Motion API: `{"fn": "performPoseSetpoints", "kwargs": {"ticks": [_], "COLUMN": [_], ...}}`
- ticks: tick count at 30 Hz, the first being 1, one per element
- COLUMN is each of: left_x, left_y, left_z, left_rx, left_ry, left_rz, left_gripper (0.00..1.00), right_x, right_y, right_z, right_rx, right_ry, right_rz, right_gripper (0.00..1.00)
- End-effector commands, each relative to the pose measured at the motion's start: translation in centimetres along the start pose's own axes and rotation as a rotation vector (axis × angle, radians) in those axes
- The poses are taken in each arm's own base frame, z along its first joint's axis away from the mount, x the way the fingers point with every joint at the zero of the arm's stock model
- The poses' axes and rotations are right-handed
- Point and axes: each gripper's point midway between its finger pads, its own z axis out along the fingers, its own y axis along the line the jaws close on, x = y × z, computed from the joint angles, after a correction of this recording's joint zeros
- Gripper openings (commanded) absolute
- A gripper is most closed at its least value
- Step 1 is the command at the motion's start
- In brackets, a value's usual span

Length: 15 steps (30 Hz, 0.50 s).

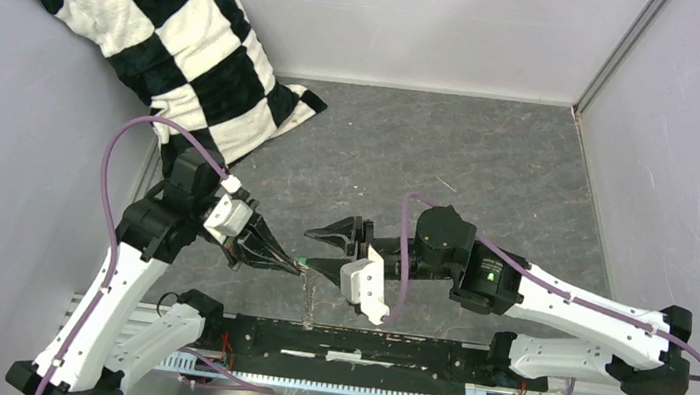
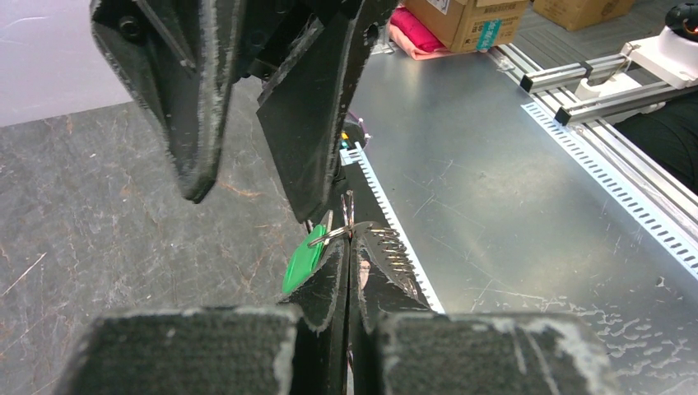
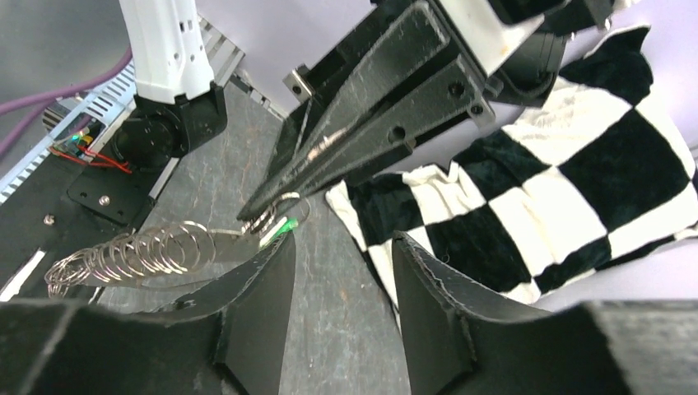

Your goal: Put the keys on the keyring

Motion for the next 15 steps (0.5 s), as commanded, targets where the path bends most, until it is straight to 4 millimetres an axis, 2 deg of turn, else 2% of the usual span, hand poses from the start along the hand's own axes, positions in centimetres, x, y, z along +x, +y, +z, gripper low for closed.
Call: {"fn": "performPoseSetpoints", "kwargs": {"ticks": [1,3,6,15], "left_x": [-1.2,-1.2,-0.9,0.2], "left_y": [-1.1,-1.0,-0.7,0.6], "left_z": [0.2,0.2,0.1,-0.3], "left_rx": [0.057,0.051,0.035,-0.051], "left_ry": [-0.051,-0.045,-0.031,0.043], "left_rz": [0.016,0.020,0.030,0.098], "left_gripper": [0.02,0.02,0.02,0.02], "right_x": [-0.4,-0.3,-1.5,-2.2], "right_y": [-2.5,-2.8,-2.8,-1.7], "right_z": [-2.1,-2.6,-2.9,-1.5], "right_rx": [0.083,0.087,0.050,-0.118], "right_ry": [0.046,0.061,0.034,0.138], "right_rz": [0.028,0.058,0.127,0.413], "right_gripper": [0.55,0.56,0.59,0.59]}}
